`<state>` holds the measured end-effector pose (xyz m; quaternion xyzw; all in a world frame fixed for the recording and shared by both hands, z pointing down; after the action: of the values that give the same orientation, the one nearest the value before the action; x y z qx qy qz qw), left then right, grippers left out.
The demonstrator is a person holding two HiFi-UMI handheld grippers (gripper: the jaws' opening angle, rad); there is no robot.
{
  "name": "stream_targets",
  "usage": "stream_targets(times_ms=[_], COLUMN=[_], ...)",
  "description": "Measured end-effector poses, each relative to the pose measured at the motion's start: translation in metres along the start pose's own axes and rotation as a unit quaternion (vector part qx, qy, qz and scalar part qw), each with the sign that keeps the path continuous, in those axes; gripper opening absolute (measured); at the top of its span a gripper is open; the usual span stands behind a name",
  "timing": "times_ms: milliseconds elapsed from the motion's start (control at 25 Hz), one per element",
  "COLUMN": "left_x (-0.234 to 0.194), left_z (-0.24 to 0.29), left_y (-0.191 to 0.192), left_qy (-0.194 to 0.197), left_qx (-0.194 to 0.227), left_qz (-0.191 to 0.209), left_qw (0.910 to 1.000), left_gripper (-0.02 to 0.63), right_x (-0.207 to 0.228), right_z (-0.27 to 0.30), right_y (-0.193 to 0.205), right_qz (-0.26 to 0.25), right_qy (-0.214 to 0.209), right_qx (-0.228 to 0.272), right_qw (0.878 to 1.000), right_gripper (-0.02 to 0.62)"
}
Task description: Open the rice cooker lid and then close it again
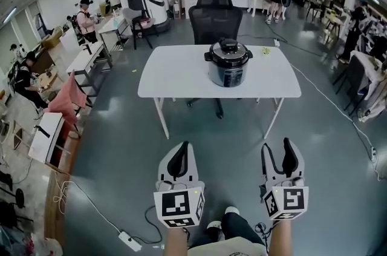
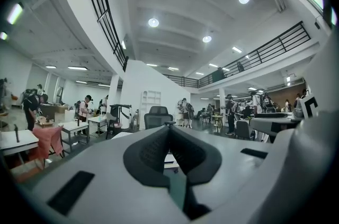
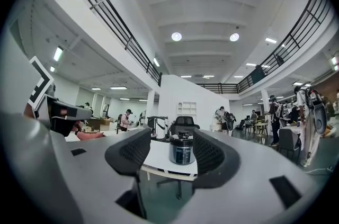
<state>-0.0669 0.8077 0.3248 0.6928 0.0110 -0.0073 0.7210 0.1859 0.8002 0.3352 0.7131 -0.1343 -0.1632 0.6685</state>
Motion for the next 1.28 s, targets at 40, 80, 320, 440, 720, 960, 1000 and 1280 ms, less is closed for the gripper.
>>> stream_targets(times_ms=[40, 80, 320, 440, 720, 960, 1000, 1280], left_x=[-0.001, -0.001, 0.003, 0.005, 0.009, 0.015, 0.017, 0.024], left_z=[0.007, 0.014, 0.061, 0.095, 0.191, 0.287, 0.304, 0.402], left_y=[0.001, 0.003, 0.005, 0.006, 0.0, -0.017, -0.022, -0.04], left_qy=[0.0, 0.0, -0.001, -0.006, -0.025, -0.042, -0.044, -0.056], left_qx=[-0.002, -0.004, -0.009, -0.01, -0.011, -0.002, 0.001, 0.014], left_qz=[-0.001, -0.002, -0.005, -0.004, 0.001, 0.005, 0.006, 0.005], left_qw=[1.0, 1.0, 0.9999, 0.9999, 0.9996, 0.9991, 0.999, 0.9983], left_gripper=[0.014, 0.014, 0.014, 0.014, 0.014, 0.014, 0.014, 0.014], right_x=[0.002, 0.004, 0.028, 0.046, 0.097, 0.146, 0.155, 0.208], right_z=[0.006, 0.012, 0.054, 0.086, 0.179, 0.274, 0.29, 0.388], right_y=[0.001, 0.003, 0.008, 0.013, 0.018, 0.015, 0.012, 0.004], right_qz=[0.001, -0.001, 0.002, 0.004, 0.008, 0.008, 0.006, -0.003], right_qy=[0.001, 0.0, -0.003, -0.006, -0.021, -0.036, -0.038, -0.056], right_qx=[-0.002, -0.003, -0.005, -0.005, -0.004, 0.001, 0.003, 0.012], right_qw=[1.0, 1.0, 1.0, 1.0, 1.0, 0.999, 0.999, 0.998], right_gripper=[0.262, 0.273, 0.273, 0.273, 0.273, 0.273, 0.273, 0.272])
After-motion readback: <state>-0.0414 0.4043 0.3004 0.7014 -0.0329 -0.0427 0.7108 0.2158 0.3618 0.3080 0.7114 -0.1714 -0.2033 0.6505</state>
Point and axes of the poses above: the fingertips, and each gripper's own axes: z forward along the fingers, x to its right, y out of its underside, the point moved 6 cm from there along -z, backward along the fingers, and after that the axes turned 9 degrees about -y, right-handed, at the moved point
